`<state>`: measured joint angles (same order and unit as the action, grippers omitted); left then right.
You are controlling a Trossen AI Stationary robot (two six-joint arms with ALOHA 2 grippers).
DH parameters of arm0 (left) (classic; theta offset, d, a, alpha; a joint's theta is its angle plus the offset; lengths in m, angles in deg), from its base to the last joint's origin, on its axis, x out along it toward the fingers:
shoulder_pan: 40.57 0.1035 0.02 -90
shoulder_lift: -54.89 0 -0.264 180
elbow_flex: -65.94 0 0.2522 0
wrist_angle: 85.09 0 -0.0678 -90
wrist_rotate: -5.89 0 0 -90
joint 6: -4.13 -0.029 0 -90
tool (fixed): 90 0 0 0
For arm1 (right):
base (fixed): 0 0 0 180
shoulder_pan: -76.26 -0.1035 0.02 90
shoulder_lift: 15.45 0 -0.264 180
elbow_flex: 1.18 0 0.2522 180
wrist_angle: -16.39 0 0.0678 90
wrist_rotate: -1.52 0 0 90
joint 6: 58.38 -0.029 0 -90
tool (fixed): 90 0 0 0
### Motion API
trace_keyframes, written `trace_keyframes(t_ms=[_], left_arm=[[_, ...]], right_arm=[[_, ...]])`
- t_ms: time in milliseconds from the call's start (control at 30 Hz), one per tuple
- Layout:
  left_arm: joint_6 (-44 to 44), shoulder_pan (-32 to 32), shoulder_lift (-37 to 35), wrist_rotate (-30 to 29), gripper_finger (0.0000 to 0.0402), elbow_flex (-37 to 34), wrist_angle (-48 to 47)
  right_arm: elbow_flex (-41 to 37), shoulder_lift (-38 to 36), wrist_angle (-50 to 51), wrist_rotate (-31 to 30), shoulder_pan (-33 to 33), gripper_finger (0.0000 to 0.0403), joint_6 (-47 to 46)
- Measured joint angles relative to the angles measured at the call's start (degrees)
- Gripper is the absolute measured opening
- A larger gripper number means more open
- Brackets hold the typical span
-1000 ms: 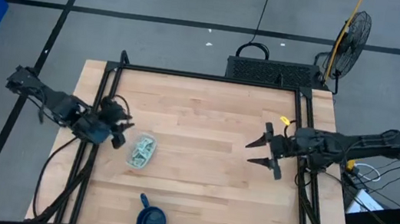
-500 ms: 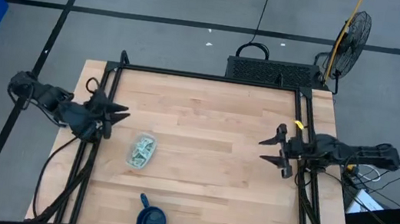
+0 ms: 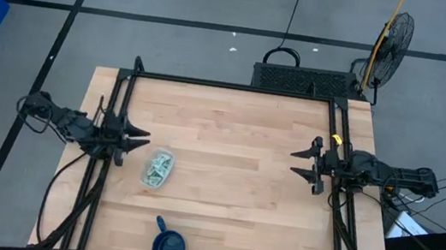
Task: Pick and place Stevia / Truvia into bins
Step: Return to Home Position
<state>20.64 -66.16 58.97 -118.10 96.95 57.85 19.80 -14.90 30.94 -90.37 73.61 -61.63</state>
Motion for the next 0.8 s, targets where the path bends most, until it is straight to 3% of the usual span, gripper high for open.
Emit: trace_keyframes(t_ms=[133,333,667,800], left_arm=[[-3.89,0.00,-3.26,5.06,0.0129,-5.82,5.49],[-12.61,-0.03,-3.84,18.39,0.0129,-10.69,14.72],[-13.88,0.01,-3.79,23.49,0.0129,-11.34,8.45],[-10.84,0.01,-2.92,21.76,0.0129,-11.79,8.96]], right_arm=[[-0.01,-0.04,0.06,-1.03,0.86,0.0215,-1.22],[0.00,-0.02,0.34,-1.05,1.74,0.0215,-0.74],[0.00,-0.02,-0.10,-0.92,4.07,0.0215,1.33],[0.00,0.01,-0.06,-0.98,4.27,0.0215,3.91]])
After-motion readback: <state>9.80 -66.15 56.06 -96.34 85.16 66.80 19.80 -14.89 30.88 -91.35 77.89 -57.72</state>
